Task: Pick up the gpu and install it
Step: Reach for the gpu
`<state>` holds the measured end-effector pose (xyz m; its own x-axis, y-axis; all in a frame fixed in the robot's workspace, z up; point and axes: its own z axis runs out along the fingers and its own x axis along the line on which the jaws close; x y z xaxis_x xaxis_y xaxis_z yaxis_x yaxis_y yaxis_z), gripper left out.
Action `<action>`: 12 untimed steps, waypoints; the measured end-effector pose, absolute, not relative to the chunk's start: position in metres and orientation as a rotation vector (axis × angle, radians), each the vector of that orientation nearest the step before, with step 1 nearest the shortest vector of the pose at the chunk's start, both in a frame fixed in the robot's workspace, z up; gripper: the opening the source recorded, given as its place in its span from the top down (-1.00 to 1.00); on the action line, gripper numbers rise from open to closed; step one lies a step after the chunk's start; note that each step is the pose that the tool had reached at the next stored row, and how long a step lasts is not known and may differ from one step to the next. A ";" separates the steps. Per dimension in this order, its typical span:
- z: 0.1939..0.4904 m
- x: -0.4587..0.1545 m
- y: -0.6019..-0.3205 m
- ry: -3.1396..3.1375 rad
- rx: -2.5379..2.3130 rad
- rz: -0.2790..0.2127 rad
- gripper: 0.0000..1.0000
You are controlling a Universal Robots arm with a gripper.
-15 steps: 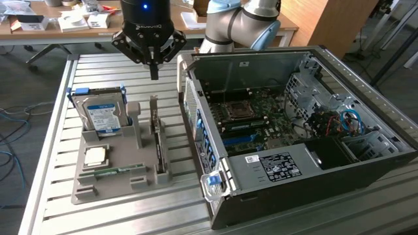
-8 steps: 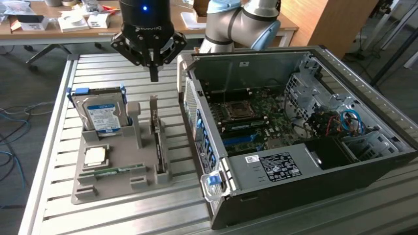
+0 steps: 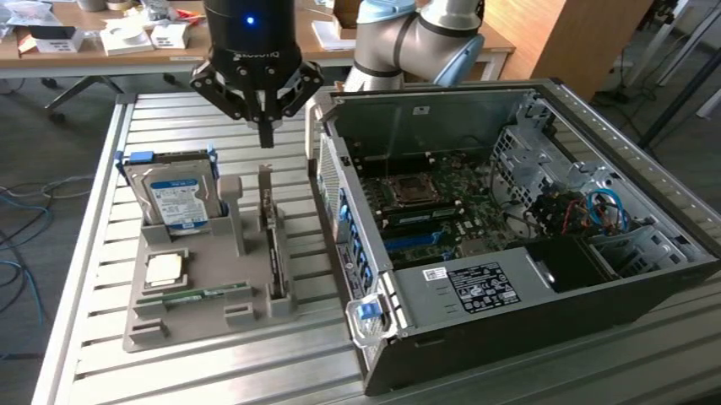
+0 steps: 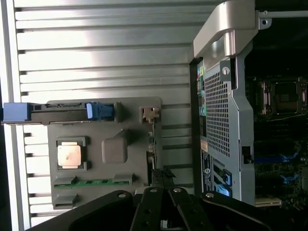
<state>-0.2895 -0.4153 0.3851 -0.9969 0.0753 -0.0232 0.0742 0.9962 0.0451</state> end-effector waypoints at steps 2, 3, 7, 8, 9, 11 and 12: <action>0.385 -0.290 -0.419 3.114 0.117 0.069 0.79; 0.385 -0.290 -0.421 3.114 0.116 0.069 0.79; 0.385 -0.291 -0.429 3.114 0.117 0.069 0.79; 0.385 -0.291 -0.431 3.114 0.117 0.069 0.79; 0.385 -0.292 -0.432 3.114 0.117 0.069 0.79; 0.385 -0.292 -0.436 3.114 0.117 0.069 0.79; 0.385 -0.292 -0.438 3.114 0.117 0.069 0.79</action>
<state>-0.2925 -0.4376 0.3849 -0.9969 0.0753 -0.0233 0.0742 0.9962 0.0451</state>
